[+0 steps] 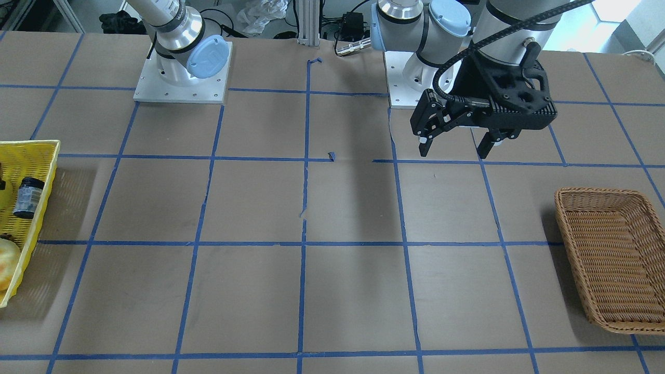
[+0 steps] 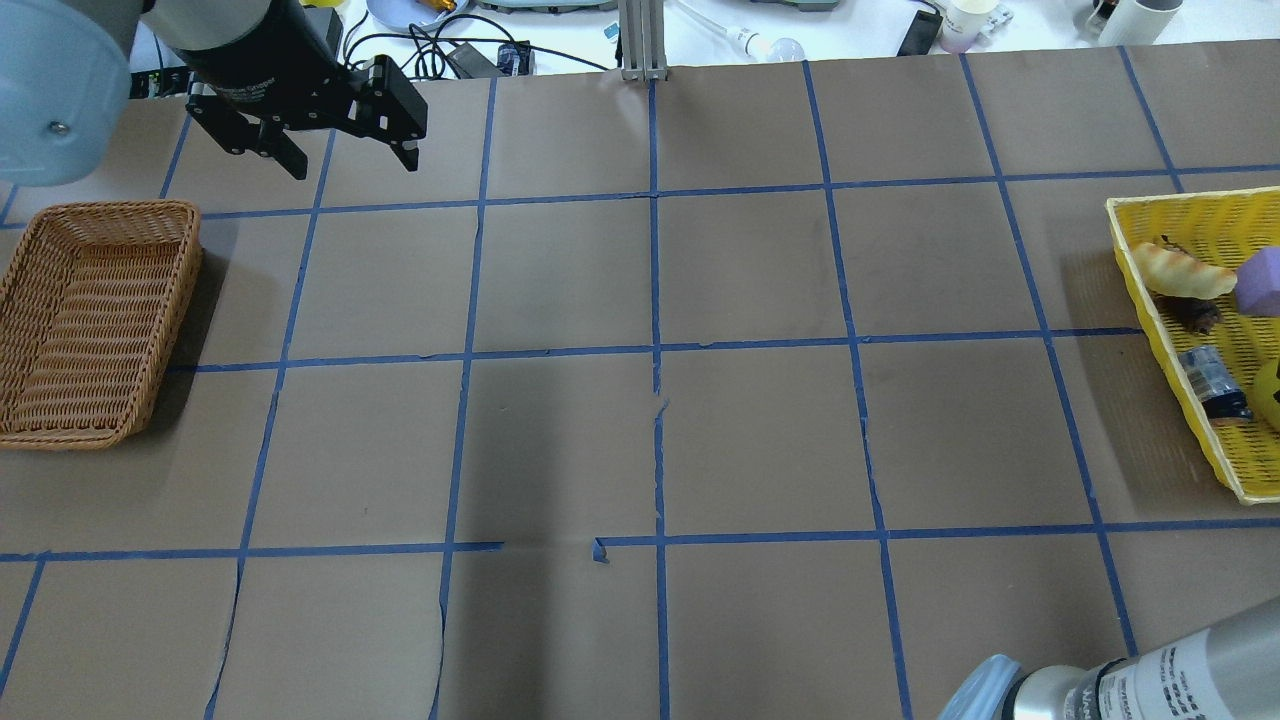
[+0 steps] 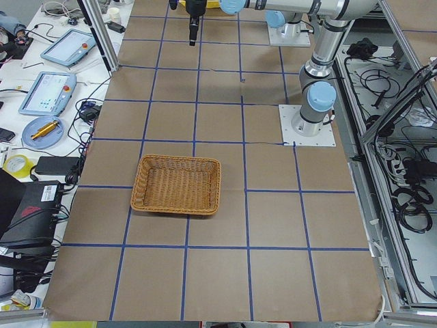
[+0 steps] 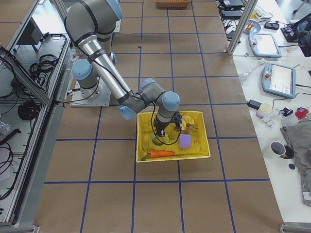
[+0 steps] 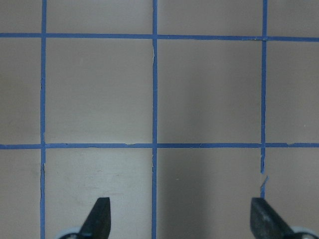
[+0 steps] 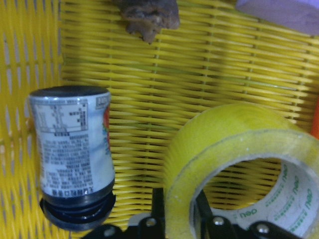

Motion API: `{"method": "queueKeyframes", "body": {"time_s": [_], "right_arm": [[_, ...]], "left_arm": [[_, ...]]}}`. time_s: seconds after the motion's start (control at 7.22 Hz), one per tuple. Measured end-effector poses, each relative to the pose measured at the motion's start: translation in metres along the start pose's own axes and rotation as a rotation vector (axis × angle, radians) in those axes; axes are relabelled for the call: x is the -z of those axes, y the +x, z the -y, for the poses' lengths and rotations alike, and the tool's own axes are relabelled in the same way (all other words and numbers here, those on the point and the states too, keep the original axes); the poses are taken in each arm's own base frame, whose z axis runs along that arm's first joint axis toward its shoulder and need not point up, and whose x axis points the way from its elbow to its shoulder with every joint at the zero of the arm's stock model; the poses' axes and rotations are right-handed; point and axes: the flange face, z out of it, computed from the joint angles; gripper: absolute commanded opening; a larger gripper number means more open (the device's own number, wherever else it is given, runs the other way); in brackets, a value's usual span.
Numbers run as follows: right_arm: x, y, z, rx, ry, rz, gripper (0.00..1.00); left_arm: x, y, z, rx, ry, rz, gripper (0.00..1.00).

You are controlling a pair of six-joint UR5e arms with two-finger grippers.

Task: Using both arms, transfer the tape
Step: 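Close the right gripper on the yellow tape roll and lift it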

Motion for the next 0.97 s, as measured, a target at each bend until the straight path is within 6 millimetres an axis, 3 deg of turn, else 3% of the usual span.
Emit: {"method": "queueKeyframes", "body": {"time_s": [0.28,0.55,0.69,0.97], "right_arm": [[0.043,-0.011,0.005,-0.039,0.052,-0.013,0.00],[0.101,-0.056,0.018,-0.144,0.067,-0.008,0.00],[0.125,-0.098,0.040,-0.207,0.066,0.001,0.00],[0.158,-0.224,0.095,-0.340,0.080,0.015,0.00]], "left_arm": [[0.000,0.000,0.001,-0.001,0.000,0.004,1.00],[0.000,-0.001,0.000,-0.001,-0.001,0.006,1.00],[0.000,-0.002,0.000,0.001,-0.002,0.007,1.00],[0.002,-0.004,-0.001,0.003,-0.004,0.009,1.00]]}}
